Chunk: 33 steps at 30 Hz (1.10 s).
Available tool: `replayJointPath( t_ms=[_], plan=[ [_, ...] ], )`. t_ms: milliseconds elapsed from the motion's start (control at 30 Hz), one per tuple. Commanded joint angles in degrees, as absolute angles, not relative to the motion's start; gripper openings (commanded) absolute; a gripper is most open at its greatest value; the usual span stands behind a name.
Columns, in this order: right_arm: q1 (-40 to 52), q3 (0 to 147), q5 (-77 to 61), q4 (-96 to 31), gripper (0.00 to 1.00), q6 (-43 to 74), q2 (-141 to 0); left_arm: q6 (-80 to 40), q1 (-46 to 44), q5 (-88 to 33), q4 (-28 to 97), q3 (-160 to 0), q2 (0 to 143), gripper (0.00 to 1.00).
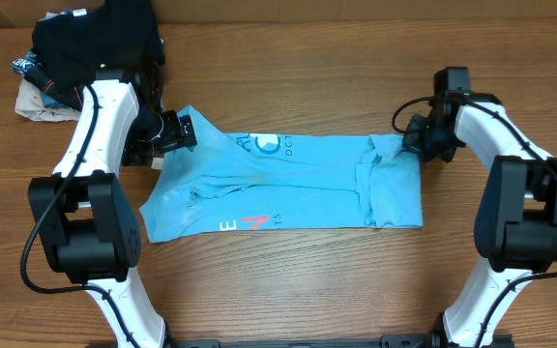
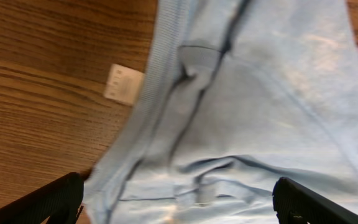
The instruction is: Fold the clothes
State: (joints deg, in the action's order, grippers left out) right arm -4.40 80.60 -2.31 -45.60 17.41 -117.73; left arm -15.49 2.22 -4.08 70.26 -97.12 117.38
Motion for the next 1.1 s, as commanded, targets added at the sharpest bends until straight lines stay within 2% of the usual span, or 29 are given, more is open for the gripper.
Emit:
replayJointPath(
  t_ms=[0, 67, 167, 200, 300, 333, 400, 600, 767, 833, 867, 967, 1067],
  plan=[
    [-7.11, 81.41, 1.69, -45.17, 0.04, 18.0, -118.39, -15.84, 1.67, -4.32, 70.13, -97.6, 117.64, 1.0],
    [-8.21, 81.41, 1.67, -44.84, 0.05, 17.98, -118.37, -15.84, 1.67, -4.32, 70.13, -97.6, 117.64, 1.0],
    [-9.45, 81.52, 1.65, -45.06, 0.13, 17.78, -118.37, -15.86, 1.67, -4.32, 70.0, -97.6, 117.64, 1.0],
    [-9.8, 81.67, 1.65, -45.43, 0.21, 17.76, -118.37, -15.86, 1.67, -4.32, 69.97, -97.6, 117.64, 1.0],
    [-10.59, 83.46, 1.69, -48.27, 0.59, 17.74, -118.3, -15.86, 1.67, -4.32, 69.97, -97.6, 117.64, 1.0],
    [-10.74, 84.6, 1.8, -49.8, 0.68, 17.74, -118.3, -15.86, 1.67, -4.32, 69.97, -97.6, 117.64, 1.0],
    [-11.11, 87.37, 1.89, -53.41, 0.76, 17.8, -118.28, -15.86, 1.67, -4.32, 69.97, -97.6, 117.64, 1.0],
    [-11.42, 98.08, 1.8, -66.26, 0.78, 21.17, -116.9, -15.84, 1.67, -4.29, 70.0, -97.6, 117.64, 1.0],
    [-11.18, 102.0, -8.93, -71.96, 0.76, 18.7, -112.64, -15.86, 1.45, -4.32, 69.41, -97.6, 117.64, 1.0],
    [-10.74, 101.97, -13.3, -74.3, 0.68, 16.75, -112.44, -15.86, 1.45, -4.36, 69.36, -97.6, 117.64, 1.0],
    [-10.48, 101.78, -13.89, -75.61, 0.6, 16.49, -112.6, -15.86, 1.45, -4.34, 69.41, -97.6, 117.64, 1.0],
    [-9.04, 98.61, -13.56, -78.89, 0.53, 16.23, -112.75, -15.86, 1.45, -4.34, 69.41, -97.6, 117.64, 1.0],
    [-7.44, 93.86, -13.61, -78.13, 0.39, 16.27, -112.75, -15.86, 1.43, -4.34, 69.34, -97.6, 117.64, 1.0]
  ],
)
